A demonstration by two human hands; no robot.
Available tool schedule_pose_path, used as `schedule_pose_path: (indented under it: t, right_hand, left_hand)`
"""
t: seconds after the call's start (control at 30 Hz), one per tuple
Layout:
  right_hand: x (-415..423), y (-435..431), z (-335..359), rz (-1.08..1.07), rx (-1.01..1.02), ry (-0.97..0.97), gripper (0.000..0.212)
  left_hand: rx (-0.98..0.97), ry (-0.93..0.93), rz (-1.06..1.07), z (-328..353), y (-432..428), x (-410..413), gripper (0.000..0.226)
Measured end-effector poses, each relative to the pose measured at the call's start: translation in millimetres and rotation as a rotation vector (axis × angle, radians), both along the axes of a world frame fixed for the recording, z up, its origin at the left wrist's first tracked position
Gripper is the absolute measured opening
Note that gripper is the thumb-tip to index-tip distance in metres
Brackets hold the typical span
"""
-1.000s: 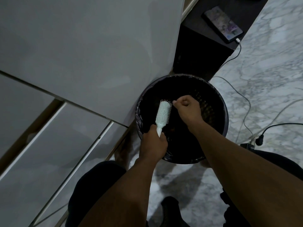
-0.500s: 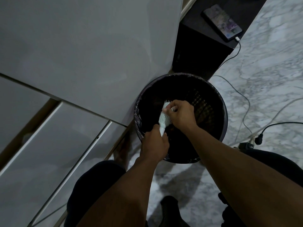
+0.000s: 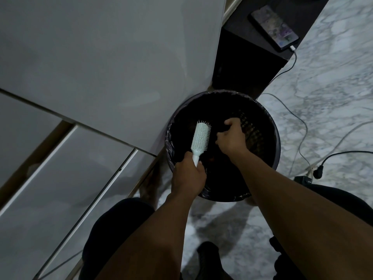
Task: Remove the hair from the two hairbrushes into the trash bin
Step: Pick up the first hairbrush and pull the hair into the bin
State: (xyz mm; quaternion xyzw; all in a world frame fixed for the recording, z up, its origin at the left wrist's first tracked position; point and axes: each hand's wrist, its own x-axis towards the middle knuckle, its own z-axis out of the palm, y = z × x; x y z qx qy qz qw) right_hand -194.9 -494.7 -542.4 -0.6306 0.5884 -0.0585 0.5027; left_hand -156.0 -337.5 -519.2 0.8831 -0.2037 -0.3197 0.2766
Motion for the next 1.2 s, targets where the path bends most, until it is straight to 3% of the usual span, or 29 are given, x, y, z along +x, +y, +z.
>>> schedule_pose_path:
  t: [0.1, 0.13, 0.3, 0.53, 0.6, 0.7, 0.77, 0.87, 0.93, 0.97, 1.07, 1.1, 1.2]
  right_hand:
    - [3, 6, 6, 0.01, 0.139, -0.038, 0.054]
    - [4, 7, 10, 0.029, 0.178, -0.075, 0.056]
    - [4, 1, 6, 0.033, 0.091, -0.116, 0.027]
    - [1, 0, 17, -0.045, -0.145, 0.051, 0.045]
    - [-2, -4, 19, 0.031, -0.124, 0.081, 0.019]
    - [-8, 1, 15, 0.215, 0.05, 0.142, 0.043]
    - [-12, 4, 14, 0.213, -0.04, 0.225, 0.022]
    - [-12, 5, 21, 0.212, -0.162, 0.189, 0.013]
    - [-9, 6, 25, 0.313, -0.151, 0.139, 0.049]
    - [-7, 7, 26, 0.32, -0.133, 0.124, 0.054]
    - [-7, 5, 26, 0.191, -0.119, 0.081, 0.02]
    - [-8, 4, 26, 0.192, -0.1, 0.074, 0.02]
    - [-7, 2, 35, 0.312, 0.058, 0.021, 0.075]
  left_hand:
    - [0.015, -0.004, -0.007, 0, 0, 0, 0.016]
    - [0.018, -0.007, -0.019, -1, 0, -1, 0.017]
    - [0.006, -0.016, -0.062, -2, 0, -2, 0.019]
    - [0.03, -0.033, -0.012, -1, 1, 1, 0.019]
    - [0.033, -0.041, 0.0, -1, 3, 2, 0.018]
    - [0.035, -0.048, -0.003, 2, 4, 3, 0.017]
    - [0.042, -0.053, -0.007, 3, 5, 3, 0.017]
    - [0.042, -0.057, -0.01, 3, 7, 3, 0.018]
    - [0.027, -0.055, -0.012, 3, 9, 2, 0.016]
    - [0.016, -0.049, -0.014, 3, 9, 1, 0.016]
    - [-0.018, -0.03, -0.003, 6, 7, 0, 0.018]
    - [-0.031, -0.024, 0.004, 7, 6, 0, 0.019]
    - [-0.071, 0.02, 0.025, 19, 4, 0, 0.021]
